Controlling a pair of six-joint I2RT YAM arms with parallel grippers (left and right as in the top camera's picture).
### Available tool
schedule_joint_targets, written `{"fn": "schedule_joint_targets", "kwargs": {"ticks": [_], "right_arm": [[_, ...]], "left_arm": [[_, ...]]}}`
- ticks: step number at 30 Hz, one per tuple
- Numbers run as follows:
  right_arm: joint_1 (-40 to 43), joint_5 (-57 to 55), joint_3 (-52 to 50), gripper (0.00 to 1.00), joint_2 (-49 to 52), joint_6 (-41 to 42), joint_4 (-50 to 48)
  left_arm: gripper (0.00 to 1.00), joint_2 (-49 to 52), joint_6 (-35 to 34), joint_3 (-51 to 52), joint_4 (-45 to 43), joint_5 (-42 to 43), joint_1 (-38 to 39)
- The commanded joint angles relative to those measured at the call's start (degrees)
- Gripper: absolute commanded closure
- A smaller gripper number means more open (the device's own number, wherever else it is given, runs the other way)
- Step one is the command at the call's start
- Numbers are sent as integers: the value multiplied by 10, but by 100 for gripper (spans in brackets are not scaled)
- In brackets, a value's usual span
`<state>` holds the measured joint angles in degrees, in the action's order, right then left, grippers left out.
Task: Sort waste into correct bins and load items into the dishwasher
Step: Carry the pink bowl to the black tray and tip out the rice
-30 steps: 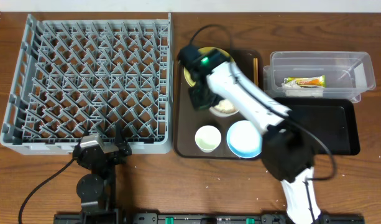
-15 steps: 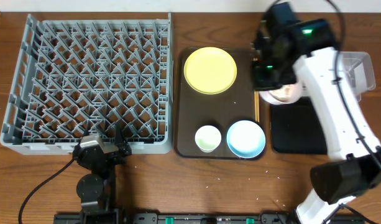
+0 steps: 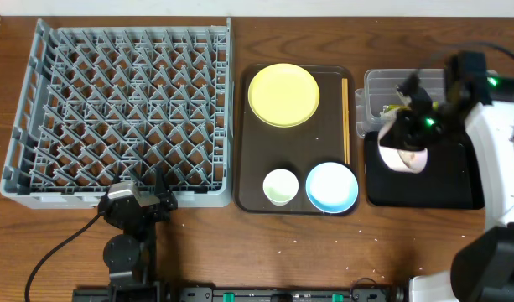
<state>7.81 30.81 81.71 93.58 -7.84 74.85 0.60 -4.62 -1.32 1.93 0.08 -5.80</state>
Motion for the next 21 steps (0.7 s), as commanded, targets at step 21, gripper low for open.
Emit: {"fn": "schedule_joint_targets", "kwargs": {"ticks": [21], "right_arm": [[381,444,-308,99,-31,-216,-123]], "left_arm": [[11,-4,3,11,23,-5,-2]]}}
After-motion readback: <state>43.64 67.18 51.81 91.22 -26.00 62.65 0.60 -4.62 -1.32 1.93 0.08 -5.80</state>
